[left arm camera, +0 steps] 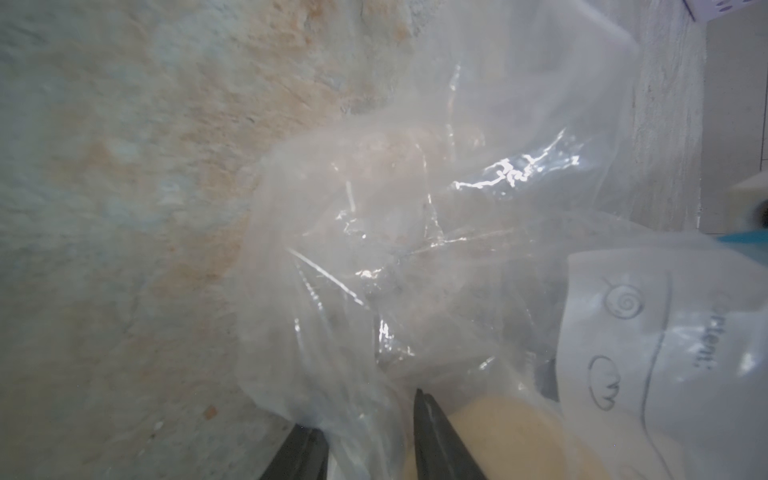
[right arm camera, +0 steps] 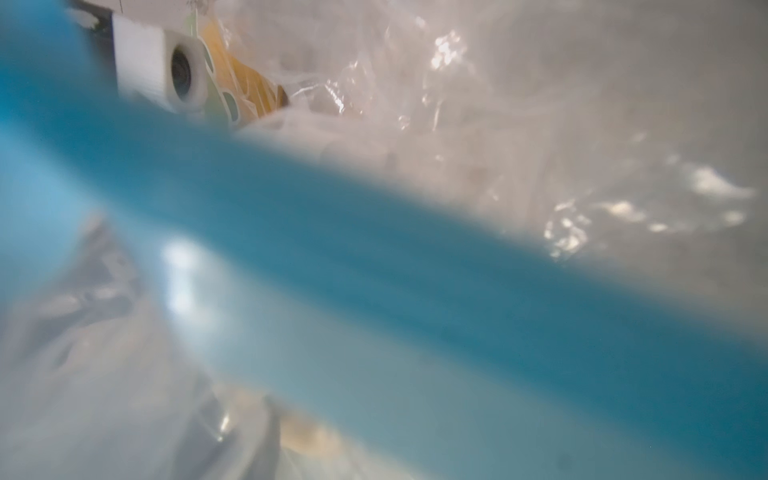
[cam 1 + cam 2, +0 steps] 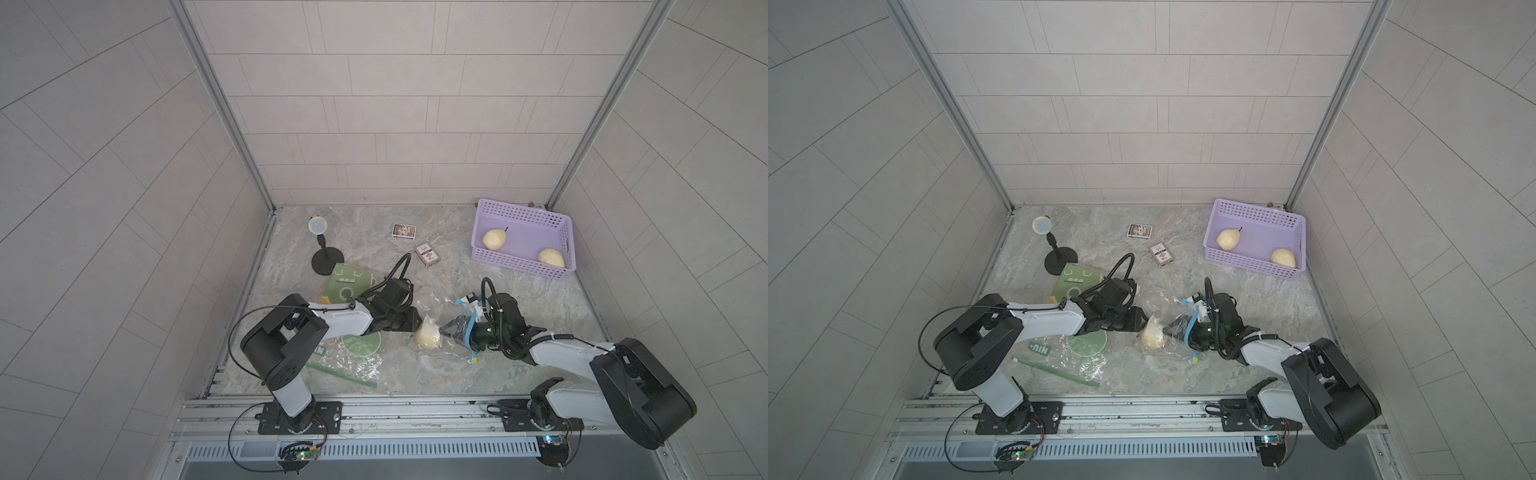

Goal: Open the zip-top bag and take out the pear
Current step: Pick up the pear from the zipper food storage bag.

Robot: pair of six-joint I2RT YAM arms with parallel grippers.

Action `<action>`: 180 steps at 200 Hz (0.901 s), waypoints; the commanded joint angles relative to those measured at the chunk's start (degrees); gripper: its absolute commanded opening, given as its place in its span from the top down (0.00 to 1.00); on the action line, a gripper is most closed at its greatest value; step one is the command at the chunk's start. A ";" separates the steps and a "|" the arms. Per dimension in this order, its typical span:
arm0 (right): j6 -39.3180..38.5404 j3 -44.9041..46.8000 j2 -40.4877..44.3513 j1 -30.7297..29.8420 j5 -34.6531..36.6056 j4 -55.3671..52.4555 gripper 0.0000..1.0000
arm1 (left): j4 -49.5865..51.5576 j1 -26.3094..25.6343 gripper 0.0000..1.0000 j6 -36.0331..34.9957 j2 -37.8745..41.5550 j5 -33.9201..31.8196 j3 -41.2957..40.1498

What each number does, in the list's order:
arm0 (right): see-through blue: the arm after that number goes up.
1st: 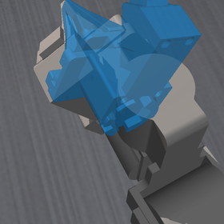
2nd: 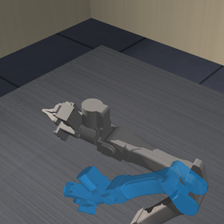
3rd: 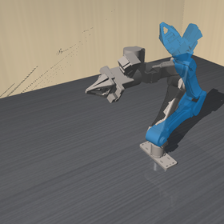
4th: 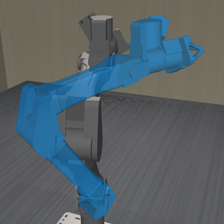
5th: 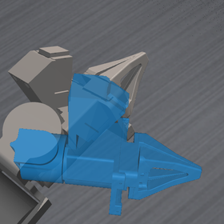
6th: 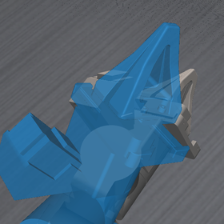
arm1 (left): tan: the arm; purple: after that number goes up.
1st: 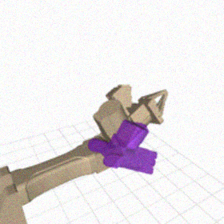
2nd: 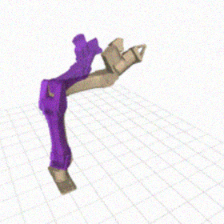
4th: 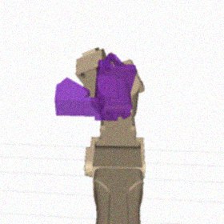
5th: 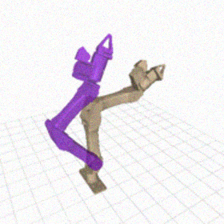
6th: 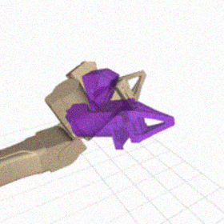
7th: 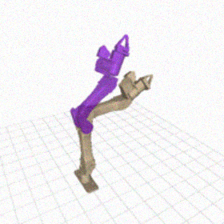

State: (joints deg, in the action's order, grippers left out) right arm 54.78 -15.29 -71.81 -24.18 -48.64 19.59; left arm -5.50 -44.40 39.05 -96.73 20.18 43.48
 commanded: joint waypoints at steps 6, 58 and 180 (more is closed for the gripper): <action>0.46 -0.37 0.40 -3.03 -1.52 3.09 0.18 | 0.11 -0.86 0.63 1.14 -3.36 -0.62 -0.47; 2.60 -2.65 -9.82 -8.09 0.79 10.89 0.15 | -2.88 -1.63 0.66 3.91 -4.14 -1.37 -1.43; 2.59 -5.81 -13.97 -7.07 1.33 7.97 0.22 | -7.32 -0.30 0.80 4.45 -5.69 3.08 -5.17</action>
State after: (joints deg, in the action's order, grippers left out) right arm 58.85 -22.57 -90.85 -31.73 -50.52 36.34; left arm -20.45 -45.39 44.29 -100.38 21.91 39.77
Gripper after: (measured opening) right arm 0.782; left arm 0.205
